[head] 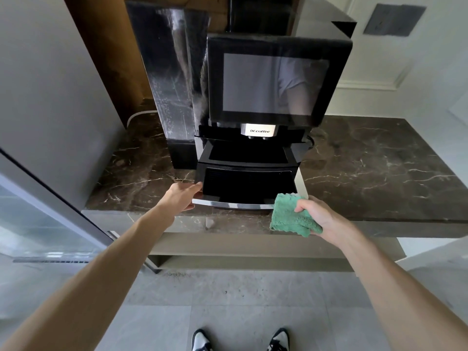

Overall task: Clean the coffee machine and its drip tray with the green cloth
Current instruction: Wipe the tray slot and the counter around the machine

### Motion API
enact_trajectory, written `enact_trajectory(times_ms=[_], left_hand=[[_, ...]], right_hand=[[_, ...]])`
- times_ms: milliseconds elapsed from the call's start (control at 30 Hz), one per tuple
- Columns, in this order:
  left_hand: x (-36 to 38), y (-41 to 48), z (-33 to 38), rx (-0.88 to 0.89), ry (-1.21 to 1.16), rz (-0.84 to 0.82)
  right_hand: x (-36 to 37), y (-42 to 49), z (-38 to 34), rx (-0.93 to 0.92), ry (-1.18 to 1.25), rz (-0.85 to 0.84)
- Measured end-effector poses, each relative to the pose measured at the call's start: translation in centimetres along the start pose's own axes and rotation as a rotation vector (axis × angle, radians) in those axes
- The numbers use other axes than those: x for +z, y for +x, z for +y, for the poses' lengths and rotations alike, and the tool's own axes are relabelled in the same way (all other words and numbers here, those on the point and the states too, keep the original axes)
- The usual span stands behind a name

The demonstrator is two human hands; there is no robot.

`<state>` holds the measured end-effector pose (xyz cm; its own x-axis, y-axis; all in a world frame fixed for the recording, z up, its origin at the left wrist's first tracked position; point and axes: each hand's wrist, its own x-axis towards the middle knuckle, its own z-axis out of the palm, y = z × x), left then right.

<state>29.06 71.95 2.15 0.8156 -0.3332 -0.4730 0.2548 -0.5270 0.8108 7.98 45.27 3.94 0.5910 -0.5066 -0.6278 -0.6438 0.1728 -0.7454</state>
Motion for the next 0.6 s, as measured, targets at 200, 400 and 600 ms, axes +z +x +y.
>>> enact_trajectory(times_ms=[200, 400, 600], left_hand=[[-0.2, -1.4, 0.3, 0.147, 0.110, 0.017], [-0.7, -1.0, -0.9, 0.170, 0.002, -0.045], [-0.1, -1.2, -2.2, 0.254, 0.039, -0.081]], right_hand=[[-0.2, -0.8, 0.3, -0.067, -0.011, 0.029], [-0.2, -1.6, 0.0, -0.122, 0.063, 0.070], [-0.4, -2.2, 0.1, -0.162, -0.134, 0.055]])
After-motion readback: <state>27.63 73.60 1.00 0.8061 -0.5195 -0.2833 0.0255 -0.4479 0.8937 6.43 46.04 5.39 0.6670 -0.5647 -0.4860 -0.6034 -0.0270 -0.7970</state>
